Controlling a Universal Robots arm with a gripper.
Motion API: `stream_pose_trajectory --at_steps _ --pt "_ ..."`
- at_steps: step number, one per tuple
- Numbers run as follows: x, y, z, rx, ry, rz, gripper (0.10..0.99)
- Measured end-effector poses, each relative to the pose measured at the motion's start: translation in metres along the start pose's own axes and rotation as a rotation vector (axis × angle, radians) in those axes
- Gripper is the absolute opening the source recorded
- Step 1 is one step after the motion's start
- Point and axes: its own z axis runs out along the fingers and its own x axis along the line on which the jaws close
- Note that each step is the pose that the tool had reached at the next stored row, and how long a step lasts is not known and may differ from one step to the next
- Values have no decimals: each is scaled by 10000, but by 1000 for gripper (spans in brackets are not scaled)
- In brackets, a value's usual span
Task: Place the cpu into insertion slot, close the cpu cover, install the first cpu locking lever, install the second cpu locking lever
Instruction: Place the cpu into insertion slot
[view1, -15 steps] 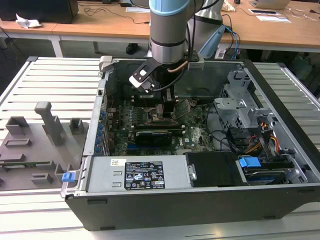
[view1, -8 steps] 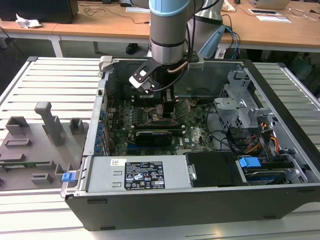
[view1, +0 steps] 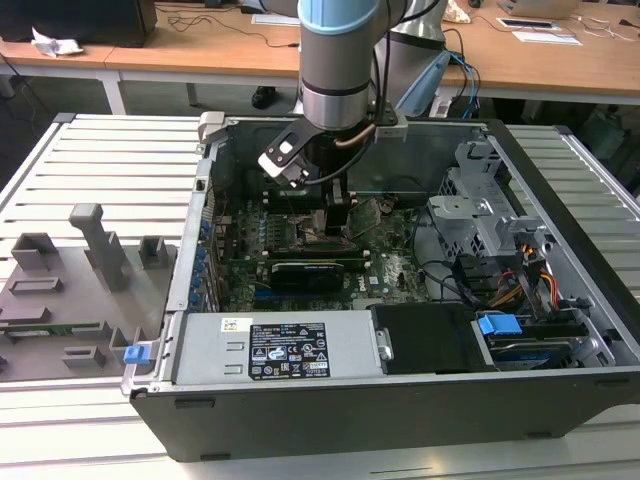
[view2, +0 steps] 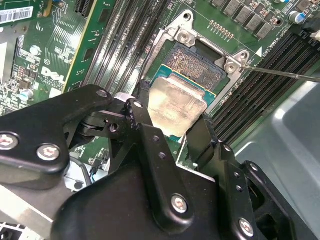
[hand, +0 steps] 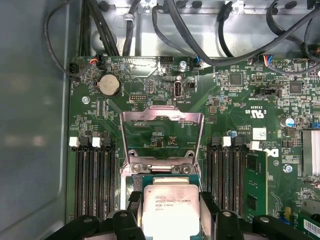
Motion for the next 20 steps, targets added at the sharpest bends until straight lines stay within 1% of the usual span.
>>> stream_pose_trajectory --at_steps 6,10,11,13,15,16,17,20 --pt "15 -10 16 -2 2 1 541" --pt "19 -48 22 0 -1 0 541" --pt "21 -76 33 -2 2 0 541" --pt "36 -95 61 0 -1 1 541" --pt "46 -108 79 0 0 1 541" --pt "56 -114 98 1 -4 1 541" --pt "79 -117 143 -1 -8 1 541" --pt "99 -119 179 -2 -18 129 541"
